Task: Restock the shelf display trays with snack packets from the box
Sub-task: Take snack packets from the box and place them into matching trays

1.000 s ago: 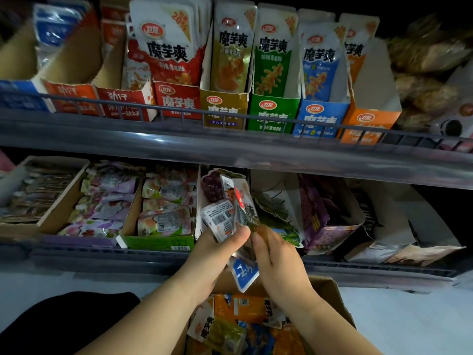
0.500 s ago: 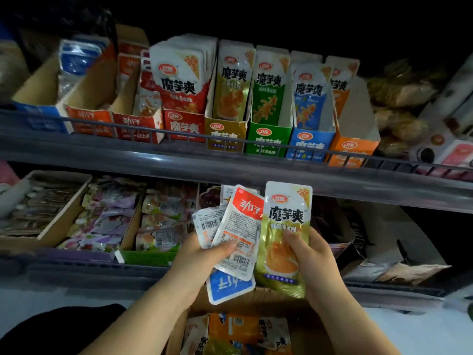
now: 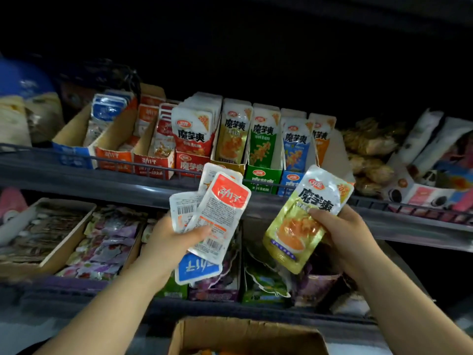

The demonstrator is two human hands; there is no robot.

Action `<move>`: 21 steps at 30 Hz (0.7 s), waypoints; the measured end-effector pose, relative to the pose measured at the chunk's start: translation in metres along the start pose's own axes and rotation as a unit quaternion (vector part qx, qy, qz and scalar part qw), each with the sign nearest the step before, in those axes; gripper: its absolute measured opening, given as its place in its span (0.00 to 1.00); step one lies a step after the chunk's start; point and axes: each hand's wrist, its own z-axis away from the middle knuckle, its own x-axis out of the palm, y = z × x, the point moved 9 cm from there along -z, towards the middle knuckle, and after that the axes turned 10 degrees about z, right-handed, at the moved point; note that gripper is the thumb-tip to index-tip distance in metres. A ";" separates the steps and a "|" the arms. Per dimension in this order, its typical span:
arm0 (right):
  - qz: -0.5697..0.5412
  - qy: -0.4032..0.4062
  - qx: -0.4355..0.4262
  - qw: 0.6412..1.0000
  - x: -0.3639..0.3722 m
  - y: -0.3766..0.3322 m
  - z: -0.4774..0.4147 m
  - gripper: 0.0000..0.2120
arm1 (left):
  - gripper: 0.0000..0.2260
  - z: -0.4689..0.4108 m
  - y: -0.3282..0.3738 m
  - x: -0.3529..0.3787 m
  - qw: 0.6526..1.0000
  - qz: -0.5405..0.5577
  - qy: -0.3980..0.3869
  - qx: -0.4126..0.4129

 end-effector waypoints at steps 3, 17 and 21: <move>0.021 -0.008 -0.023 0.999 0.003 -0.025 -0.020 0.06 | 0.11 -0.018 0.014 -0.011 1.000 0.005 0.015 0.021; 0.131 0.000 -0.110 0.985 0.061 -0.144 -0.115 0.06 | 0.08 -0.055 0.015 -0.048 0.998 -0.034 0.053 0.025; 0.118 0.009 -0.103 0.988 0.076 -0.152 -0.135 0.05 | 0.08 -0.055 0.023 -0.057 0.997 -0.038 0.064 0.034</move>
